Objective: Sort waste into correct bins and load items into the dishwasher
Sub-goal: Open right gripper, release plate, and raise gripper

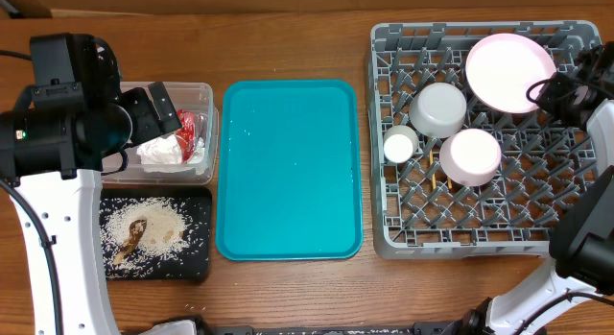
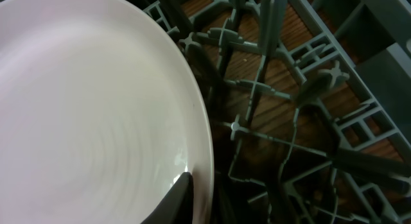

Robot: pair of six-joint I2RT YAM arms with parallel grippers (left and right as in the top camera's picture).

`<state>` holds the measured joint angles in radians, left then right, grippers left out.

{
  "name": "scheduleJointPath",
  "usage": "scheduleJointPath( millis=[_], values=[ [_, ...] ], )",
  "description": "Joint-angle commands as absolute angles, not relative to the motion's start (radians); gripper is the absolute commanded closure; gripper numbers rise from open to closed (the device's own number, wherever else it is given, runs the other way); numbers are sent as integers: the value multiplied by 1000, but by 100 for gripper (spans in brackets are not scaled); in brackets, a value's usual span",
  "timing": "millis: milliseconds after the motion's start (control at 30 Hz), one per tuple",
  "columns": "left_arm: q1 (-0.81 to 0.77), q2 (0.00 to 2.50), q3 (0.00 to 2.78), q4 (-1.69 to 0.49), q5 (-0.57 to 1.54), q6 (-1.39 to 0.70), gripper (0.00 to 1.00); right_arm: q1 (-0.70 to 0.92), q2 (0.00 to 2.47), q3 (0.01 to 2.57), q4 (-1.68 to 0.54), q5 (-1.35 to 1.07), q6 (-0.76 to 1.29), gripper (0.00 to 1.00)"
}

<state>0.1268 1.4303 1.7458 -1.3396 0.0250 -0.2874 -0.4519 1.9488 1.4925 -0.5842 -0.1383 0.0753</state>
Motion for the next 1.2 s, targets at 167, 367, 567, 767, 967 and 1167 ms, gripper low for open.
scheduleJointPath(
  millis=[167,367,567,767,967,1167],
  values=[
    [131,1437,1756,-1338,18,-284,0,-455,1967,1498,-581,-132,83,91],
    [131,1437,1756,-1338,18,-284,0,-455,1969,1500,-573,-132,83,96],
    [131,1437,1756,-1338,18,-284,0,-455,1948,1518,-562,-131,83,96],
    [131,1437,1756,-1338,18,-284,0,-452,1859,1587,-562,-105,81,96],
    [131,1437,1756,-1338,18,-284,0,-443,1707,1612,-559,-53,57,96],
    [131,1437,1756,-1338,18,-284,0,-361,1584,1612,-581,171,-126,96]
  ],
)
